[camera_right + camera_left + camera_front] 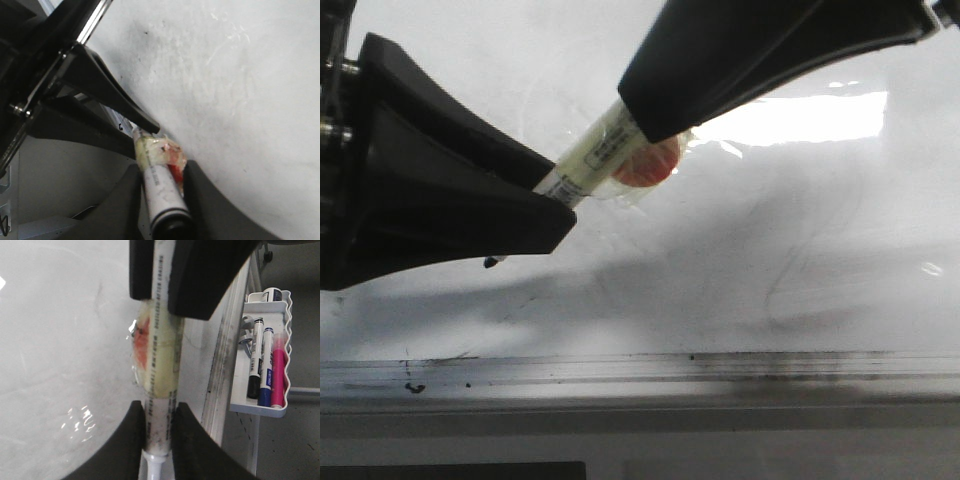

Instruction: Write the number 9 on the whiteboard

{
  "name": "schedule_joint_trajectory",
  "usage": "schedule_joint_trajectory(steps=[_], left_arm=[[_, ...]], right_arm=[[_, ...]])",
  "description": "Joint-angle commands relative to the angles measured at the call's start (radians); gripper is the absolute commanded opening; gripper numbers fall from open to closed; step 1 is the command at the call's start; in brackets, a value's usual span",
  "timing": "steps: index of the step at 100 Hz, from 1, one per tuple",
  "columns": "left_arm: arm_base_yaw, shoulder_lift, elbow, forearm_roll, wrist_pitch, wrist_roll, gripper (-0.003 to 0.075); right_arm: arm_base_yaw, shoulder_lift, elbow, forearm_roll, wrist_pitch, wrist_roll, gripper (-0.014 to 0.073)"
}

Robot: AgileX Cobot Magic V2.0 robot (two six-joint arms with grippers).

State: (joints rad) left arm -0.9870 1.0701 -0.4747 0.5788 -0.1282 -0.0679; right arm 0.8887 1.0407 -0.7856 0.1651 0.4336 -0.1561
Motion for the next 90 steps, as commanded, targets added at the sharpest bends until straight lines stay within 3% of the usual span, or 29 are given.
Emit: schedule_joint_trajectory(steps=[1,11,25,43,48,66,90], left_arm=[[0.001,-0.019,-0.033,-0.010,-0.087,-0.005,-0.0020],[0.001,-0.019,-0.033,-0.010,-0.085,-0.005,-0.0020],[0.001,-0.019,-0.033,-0.010,-0.073,-0.005,0.0008],[0.001,-0.019,-0.033,-0.014,-0.062,-0.005,0.0301],[0.001,-0.032,-0.033,-0.019,-0.048,-0.005,0.0343],[0.003,-0.170,-0.033,-0.089,0.128,-0.007,0.0351],[0.130,-0.452,-0.033,-0.183,0.152,-0.007,0.0347]], right_arm=[[0.000,-0.006,-0.037,0.013,-0.073,-0.009,0.0040],[0.000,-0.006,-0.043,0.013,-0.073,-0.009,-0.0057],[0.000,-0.006,-0.043,0.002,-0.071,-0.011,-0.0071],[0.000,-0.006,-0.043,-0.002,-0.083,-0.011,-0.0071],[0.000,-0.006,-0.043,-0.002,-0.078,-0.011,-0.0071],[-0.014,-0.047,-0.043,-0.002,-0.083,0.018,-0.0071],[-0.119,-0.152,-0.050,-0.002,-0.094,0.090,-0.0050]])
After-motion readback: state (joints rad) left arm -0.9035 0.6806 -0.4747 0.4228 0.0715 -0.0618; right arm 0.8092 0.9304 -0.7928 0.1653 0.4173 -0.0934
